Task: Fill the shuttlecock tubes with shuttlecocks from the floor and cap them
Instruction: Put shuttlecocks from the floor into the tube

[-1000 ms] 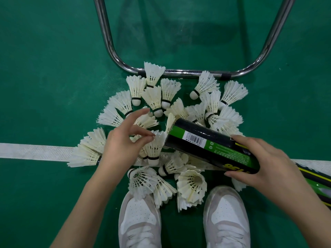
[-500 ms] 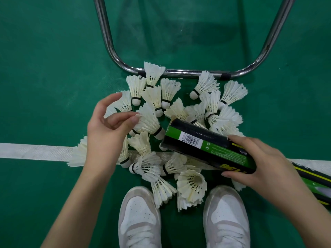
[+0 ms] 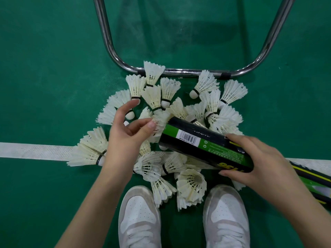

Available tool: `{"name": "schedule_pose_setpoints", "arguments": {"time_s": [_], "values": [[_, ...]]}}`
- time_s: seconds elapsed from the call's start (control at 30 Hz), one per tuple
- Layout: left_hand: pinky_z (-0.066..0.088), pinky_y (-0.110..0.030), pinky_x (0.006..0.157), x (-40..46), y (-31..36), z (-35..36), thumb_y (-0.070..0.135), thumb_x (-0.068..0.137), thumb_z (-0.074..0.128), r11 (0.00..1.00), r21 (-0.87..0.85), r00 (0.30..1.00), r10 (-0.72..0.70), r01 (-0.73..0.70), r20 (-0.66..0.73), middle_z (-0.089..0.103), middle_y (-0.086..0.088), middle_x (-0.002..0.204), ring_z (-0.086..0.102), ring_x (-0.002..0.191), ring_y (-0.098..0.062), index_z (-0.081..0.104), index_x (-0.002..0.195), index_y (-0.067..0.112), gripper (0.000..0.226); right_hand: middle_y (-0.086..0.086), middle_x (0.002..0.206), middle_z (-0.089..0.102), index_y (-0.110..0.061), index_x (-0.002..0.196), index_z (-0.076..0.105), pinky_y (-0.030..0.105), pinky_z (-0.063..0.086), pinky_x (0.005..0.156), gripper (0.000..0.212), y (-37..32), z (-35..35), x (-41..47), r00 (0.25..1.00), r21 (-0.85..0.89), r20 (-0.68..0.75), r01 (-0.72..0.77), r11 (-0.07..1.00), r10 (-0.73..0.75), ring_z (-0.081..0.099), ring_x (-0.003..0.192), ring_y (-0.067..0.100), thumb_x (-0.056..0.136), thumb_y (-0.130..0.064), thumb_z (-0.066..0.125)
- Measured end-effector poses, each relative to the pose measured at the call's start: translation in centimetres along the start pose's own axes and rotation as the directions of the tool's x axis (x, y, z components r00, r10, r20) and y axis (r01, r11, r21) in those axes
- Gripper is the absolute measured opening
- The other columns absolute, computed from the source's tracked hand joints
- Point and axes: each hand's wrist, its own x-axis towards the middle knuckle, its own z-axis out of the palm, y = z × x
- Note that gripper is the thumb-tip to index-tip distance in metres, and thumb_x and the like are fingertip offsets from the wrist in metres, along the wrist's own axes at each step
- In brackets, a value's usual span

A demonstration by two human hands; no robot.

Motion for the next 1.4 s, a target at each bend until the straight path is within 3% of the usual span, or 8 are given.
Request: {"name": "schedule_pose_setpoints", "arguments": {"time_s": [0.2,0.33,0.43,0.53,0.67,0.87,1.23,1.4], "values": [[0.043,-0.039,0.102,-0.5,0.2,0.5,0.026,0.075,0.064,0.998,0.051,0.994,-0.043,0.038,0.101,0.074,-0.004,0.093,0.069,0.091,-0.011,0.044,0.131,0.034,0.06,-0.007,0.112,0.059,-0.036,0.122,0.043,0.042,0.047,0.082,0.074,-0.1,0.1,0.1,1.0,0.009,0.0,0.018,1.0,-0.018,0.059,0.097,0.024,0.057,-0.05,0.075],[0.026,-0.063,0.101,-1.2,0.8,1.0,0.024,0.088,0.055,0.994,0.085,0.988,-0.08,0.069,0.134,0.075,-0.001,0.09,0.052,0.064,-0.021,0.04,0.135,0.032,0.05,-0.007,0.112,0.059,-0.034,0.123,0.045,0.04,0.046,0.08,0.075,0.0,0.0,0.0,1.0,0.008,-0.008,0.016,1.0,-0.016,0.059,0.096,0.023,0.057,-0.049,0.076],[0.049,-0.031,0.092,-1.5,0.7,1.2,0.031,0.084,0.056,0.994,0.112,0.982,-0.042,0.021,0.184,0.075,0.005,0.079,0.062,0.064,-0.01,0.037,0.135,0.036,0.056,-0.008,0.11,0.059,-0.035,0.122,0.045,0.037,0.045,0.078,0.075,0.1,0.1,-0.1,1.0,0.021,-0.013,0.019,1.0,-0.019,0.059,0.094,0.022,0.056,-0.05,0.075],[0.041,0.001,0.067,-1.4,0.1,1.0,0.039,0.069,0.065,0.991,0.131,0.978,-0.041,0.014,0.206,0.065,-0.012,0.067,0.059,0.071,0.002,0.038,0.131,0.046,0.068,-0.008,0.108,0.059,-0.035,0.12,0.044,0.037,0.045,0.077,0.074,0.1,0.2,-0.1,1.0,0.014,-0.014,0.027,1.0,-0.027,0.059,0.092,0.023,0.055,-0.049,0.077],[0.042,-0.009,0.067,-1.4,0.1,1.0,0.032,0.069,0.067,0.99,0.136,0.96,-0.009,-0.031,0.279,0.059,0.016,0.053,0.054,0.058,-0.001,0.032,0.136,0.041,0.076,-0.009,0.108,0.058,-0.035,0.12,0.045,0.038,0.045,0.078,0.074,0.0,0.1,-0.1,1.0,0.038,-0.012,0.019,0.999,-0.019,0.058,0.093,0.022,0.055,-0.049,0.077],[0.047,-0.016,0.084,-1.6,0.0,1.5,0.021,0.076,0.075,0.972,0.216,0.939,0.015,-0.094,0.343,0.064,0.039,0.092,0.066,0.092,0.005,0.029,0.138,0.048,0.082,-0.008,0.111,0.058,-0.034,0.122,0.045,0.039,0.046,0.081,0.072,-0.1,0.0,0.1,1.0,0.018,-0.003,0.022,1.0,-0.022,0.057,0.095,0.022,0.057,-0.058,0.066],[0.053,-0.025,0.089,-1.0,-0.6,1.1,0.008,0.073,0.076,0.979,0.171,0.947,0.053,-0.112,0.317,0.065,0.012,0.12,0.068,0.097,-0.008,0.036,0.133,0.051,0.084,-0.006,0.113,0.059,-0.03,0.123,0.045,0.041,0.046,0.083,0.071,-0.3,0.2,0.2,0.997,-0.009,-0.053,0.058,0.998,-0.058,0.059,0.098,0.023,0.06,-0.062,0.052],[0.053,-0.022,0.087,-1.1,-0.8,1.1,0.003,0.077,0.072,0.979,0.17,0.935,0.048,-0.114,0.351,0.067,0.031,0.099,0.069,0.093,-0.008,0.033,0.136,0.047,0.083,-0.005,0.112,0.059,-0.032,0.124,0.043,0.043,0.047,0.085,0.071,-0.2,0.3,0.1,0.997,-0.006,-0.051,0.061,0.998,-0.061,0.059,0.098,0.025,0.061,-0.063,0.051]]}}
